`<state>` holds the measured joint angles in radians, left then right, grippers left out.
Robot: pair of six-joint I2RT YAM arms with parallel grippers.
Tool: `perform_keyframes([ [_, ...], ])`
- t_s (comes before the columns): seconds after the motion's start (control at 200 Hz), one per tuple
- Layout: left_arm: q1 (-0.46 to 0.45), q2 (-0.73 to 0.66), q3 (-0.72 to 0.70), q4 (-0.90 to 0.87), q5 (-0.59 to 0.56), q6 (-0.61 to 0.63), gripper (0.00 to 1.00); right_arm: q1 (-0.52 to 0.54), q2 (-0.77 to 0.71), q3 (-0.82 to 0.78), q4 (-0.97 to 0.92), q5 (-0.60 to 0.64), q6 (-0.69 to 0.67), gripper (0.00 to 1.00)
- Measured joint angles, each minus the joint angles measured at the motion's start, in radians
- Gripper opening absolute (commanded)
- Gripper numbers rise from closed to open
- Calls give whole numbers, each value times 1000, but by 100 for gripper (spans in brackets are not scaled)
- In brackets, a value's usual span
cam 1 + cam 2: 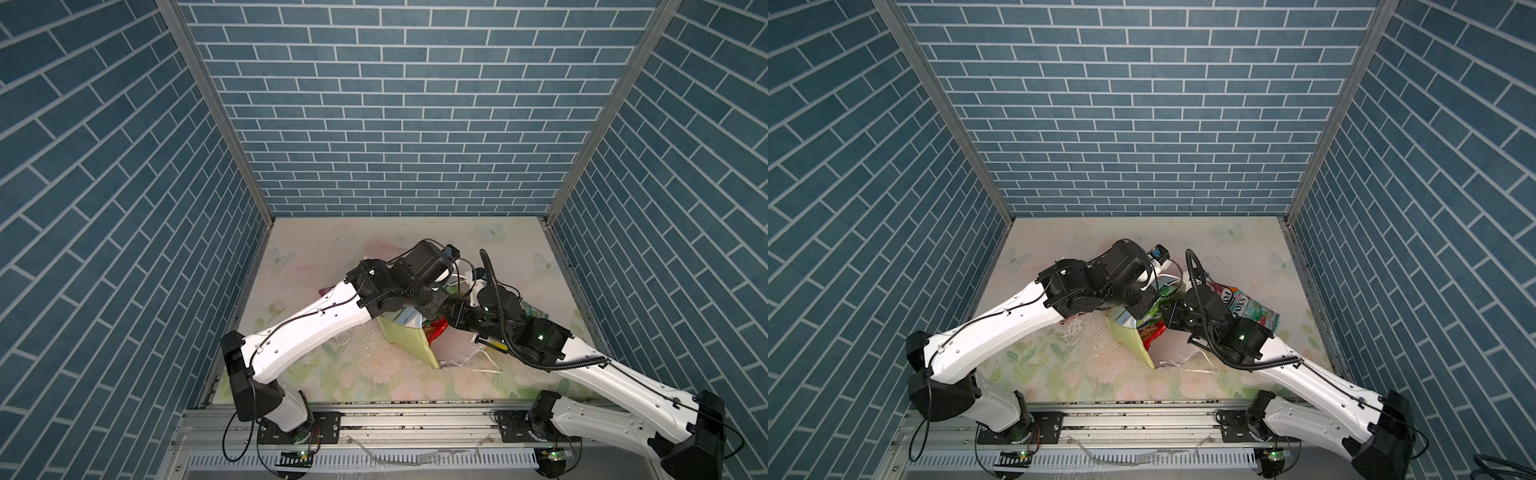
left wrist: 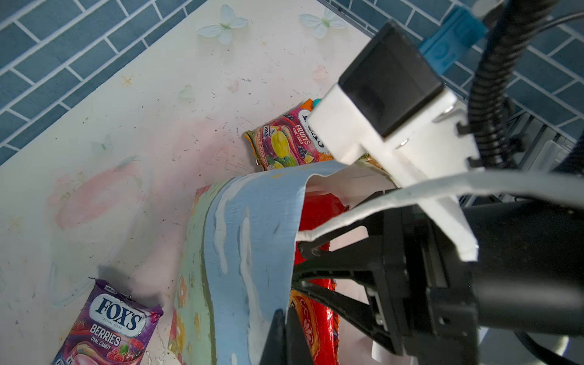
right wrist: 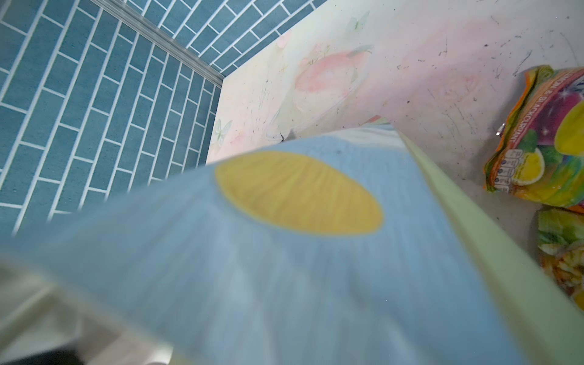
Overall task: Take the snacks out of the paper bag
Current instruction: Pick up the snack from the paper bag.
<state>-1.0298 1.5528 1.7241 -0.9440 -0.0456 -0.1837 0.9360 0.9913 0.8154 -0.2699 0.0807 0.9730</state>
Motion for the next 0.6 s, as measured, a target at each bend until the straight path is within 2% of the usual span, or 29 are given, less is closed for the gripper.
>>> perform_keyframes([
  [0.6, 26, -5, -5, 5, 42, 47, 0, 28, 67, 8, 82, 129, 21, 32],
])
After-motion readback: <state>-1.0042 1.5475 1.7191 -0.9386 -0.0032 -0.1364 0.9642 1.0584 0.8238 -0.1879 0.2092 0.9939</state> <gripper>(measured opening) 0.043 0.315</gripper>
